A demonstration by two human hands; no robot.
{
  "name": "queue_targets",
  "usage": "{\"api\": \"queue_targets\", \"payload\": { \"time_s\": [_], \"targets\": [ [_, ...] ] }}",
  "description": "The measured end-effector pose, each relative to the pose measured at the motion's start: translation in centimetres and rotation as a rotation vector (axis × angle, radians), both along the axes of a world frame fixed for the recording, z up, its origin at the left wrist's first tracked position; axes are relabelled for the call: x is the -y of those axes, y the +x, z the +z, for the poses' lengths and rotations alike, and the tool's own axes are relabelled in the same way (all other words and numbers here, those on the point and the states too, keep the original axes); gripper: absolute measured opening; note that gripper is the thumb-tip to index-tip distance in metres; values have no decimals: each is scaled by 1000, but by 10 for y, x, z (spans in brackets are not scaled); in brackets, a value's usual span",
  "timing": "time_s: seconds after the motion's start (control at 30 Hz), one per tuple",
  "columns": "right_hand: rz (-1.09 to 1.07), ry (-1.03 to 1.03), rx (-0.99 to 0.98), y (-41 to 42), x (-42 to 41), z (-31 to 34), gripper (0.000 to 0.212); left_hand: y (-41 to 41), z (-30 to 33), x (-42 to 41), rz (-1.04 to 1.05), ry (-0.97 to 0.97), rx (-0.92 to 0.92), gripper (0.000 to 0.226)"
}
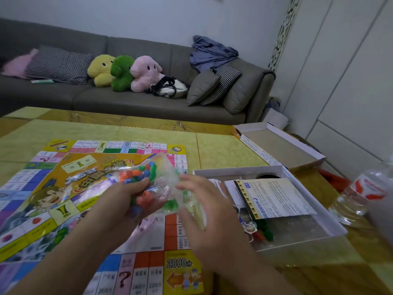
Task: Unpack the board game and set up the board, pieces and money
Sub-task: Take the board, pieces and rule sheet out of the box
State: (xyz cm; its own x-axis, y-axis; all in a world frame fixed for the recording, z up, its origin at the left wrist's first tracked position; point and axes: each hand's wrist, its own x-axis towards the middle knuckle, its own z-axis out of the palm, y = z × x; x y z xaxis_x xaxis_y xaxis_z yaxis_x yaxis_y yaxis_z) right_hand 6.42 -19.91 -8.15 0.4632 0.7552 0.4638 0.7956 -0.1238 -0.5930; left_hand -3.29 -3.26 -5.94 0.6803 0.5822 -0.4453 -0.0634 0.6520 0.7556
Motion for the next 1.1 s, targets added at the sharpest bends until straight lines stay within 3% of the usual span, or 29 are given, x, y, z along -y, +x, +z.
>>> {"api": "queue_targets", "payload": {
  "time_s": [0.07, 0.2, 0.27, 0.37, 0.47, 0.6, 0.7, 0.77, 0.87, 0.93, 1.0, 1.1],
  "targets": [
    [-104, 33, -151, 3, -1, 2, 31, -2, 2, -1, 12, -24, 21, 19],
    [-98, 7, -776, 8, -8, 7, 39, 1, -3, 1, -53, -7, 70, 30],
    [-93, 0, -871, 9, -10, 8, 29, 4, -8, 5, -160, 90, 35, 41],
    [-142, -45, -772, 8, -11, 10, 13, 5, -11, 10, -301, 286, -33, 40],
    [-203, -61, -771, 12, -10, 11, 25, 3, -6, 6, -301, 542, -117, 36],
    [-133, -182, -665, 15, -6, 19, 28, -8, 3, -4, -454, 737, -71, 59],
    [-26, -242, -683, 9, -5, 26, 28, -12, 9, -5, -541, 792, -85, 38],
    [-40, -221, -661, 10, -3, 29, 28, -12, 11, -8, -450, 846, -108, 21],
    [-143, -124, -647, 30, 10, 31, 23, -10, 4, -33, -183, 757, -177, 31],
    [-294, -153, -494, 53, 29, 31, 32, -10, -3, -57, -13, 671, -185, 37],
    [-453, -280, -298, 76, 51, 31, 49, -7, -17, -77, 83, 696, -300, 48],
    [-497, -588, -163, 107, 80, 24, 65, -5, -50, -93, -7, 931, -765, 62]
  ]
}}
